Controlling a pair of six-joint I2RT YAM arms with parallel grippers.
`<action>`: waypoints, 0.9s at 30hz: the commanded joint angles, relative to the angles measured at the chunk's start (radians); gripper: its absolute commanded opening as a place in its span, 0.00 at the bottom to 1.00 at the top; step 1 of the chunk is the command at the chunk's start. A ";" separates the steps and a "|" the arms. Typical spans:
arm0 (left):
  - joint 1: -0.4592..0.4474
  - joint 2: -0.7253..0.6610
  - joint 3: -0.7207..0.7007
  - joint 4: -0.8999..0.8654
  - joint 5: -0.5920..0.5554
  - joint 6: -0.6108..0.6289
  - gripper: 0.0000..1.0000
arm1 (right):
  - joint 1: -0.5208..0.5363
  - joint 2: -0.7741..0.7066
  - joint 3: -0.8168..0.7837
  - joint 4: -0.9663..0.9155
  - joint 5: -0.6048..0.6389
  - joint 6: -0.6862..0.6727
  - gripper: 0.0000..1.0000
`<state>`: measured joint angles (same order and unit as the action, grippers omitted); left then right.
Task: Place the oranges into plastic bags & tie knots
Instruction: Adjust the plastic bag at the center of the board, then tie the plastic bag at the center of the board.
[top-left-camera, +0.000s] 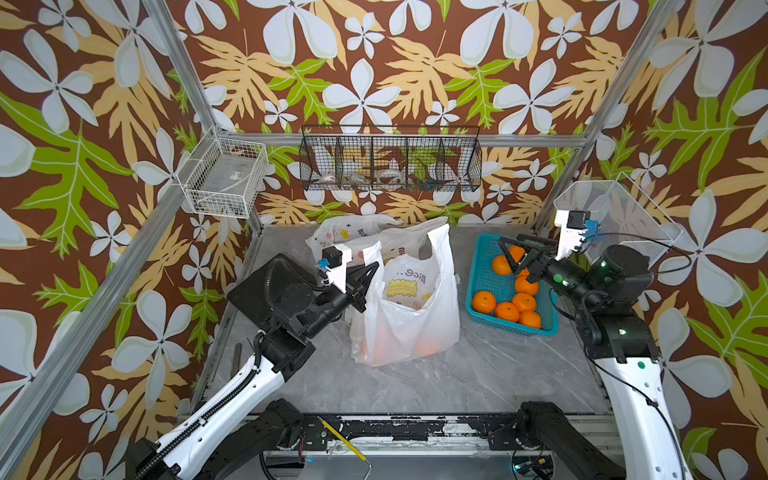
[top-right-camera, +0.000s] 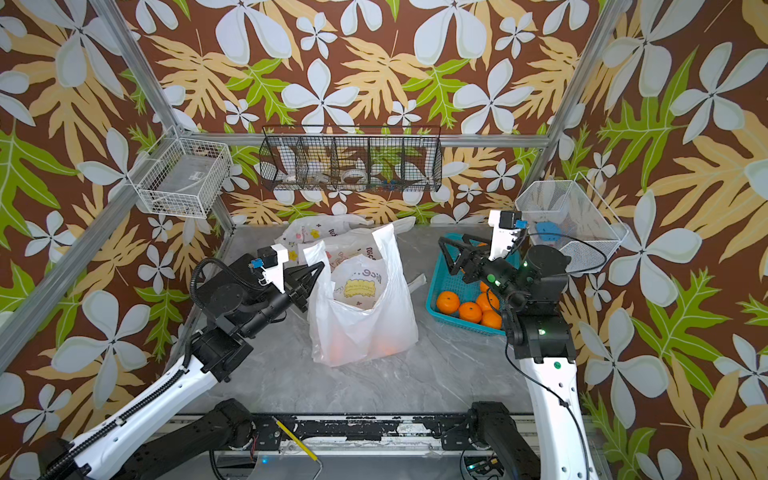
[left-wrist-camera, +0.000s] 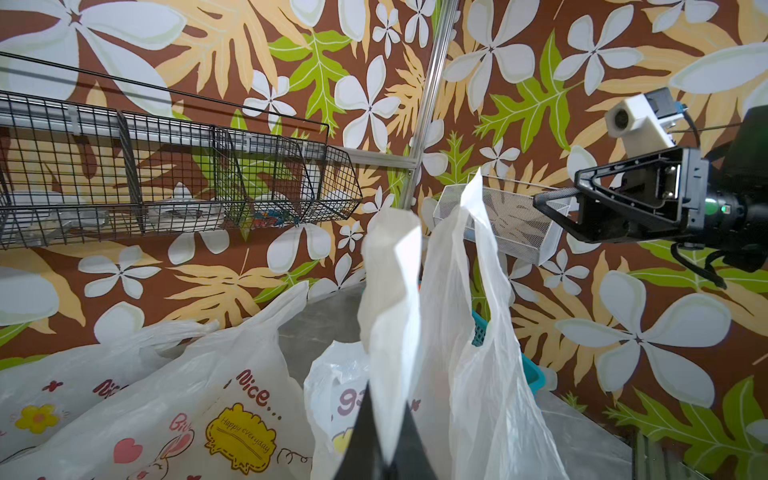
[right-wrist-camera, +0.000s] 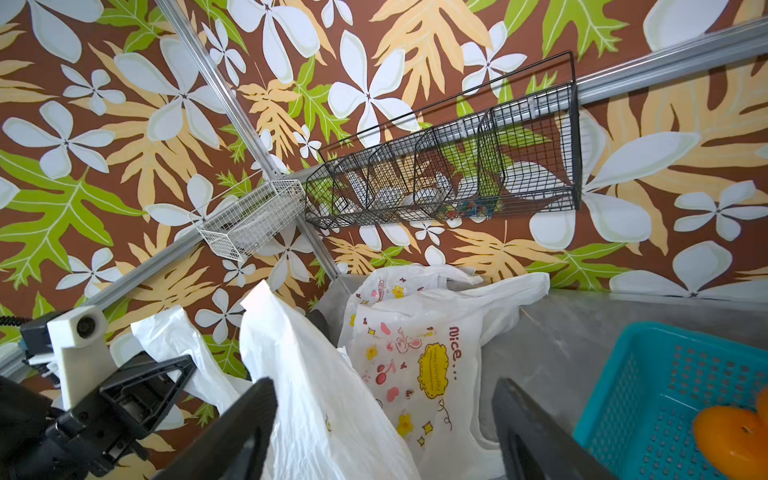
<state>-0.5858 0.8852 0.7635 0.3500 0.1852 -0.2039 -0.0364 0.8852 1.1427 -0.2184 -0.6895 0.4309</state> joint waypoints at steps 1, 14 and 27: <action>0.024 -0.002 -0.007 0.059 0.083 -0.023 0.00 | -0.016 -0.017 -0.132 0.121 -0.154 -0.128 0.93; 0.038 0.007 -0.012 0.054 0.098 -0.026 0.00 | 0.161 0.016 -0.465 0.630 -0.317 -0.353 0.99; 0.043 0.020 -0.007 0.046 0.111 -0.022 0.00 | 0.281 0.208 -0.353 0.708 -0.273 -0.387 0.99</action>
<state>-0.5457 0.9039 0.7490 0.3714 0.2829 -0.2291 0.2317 1.0622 0.7631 0.4335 -0.9619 0.0513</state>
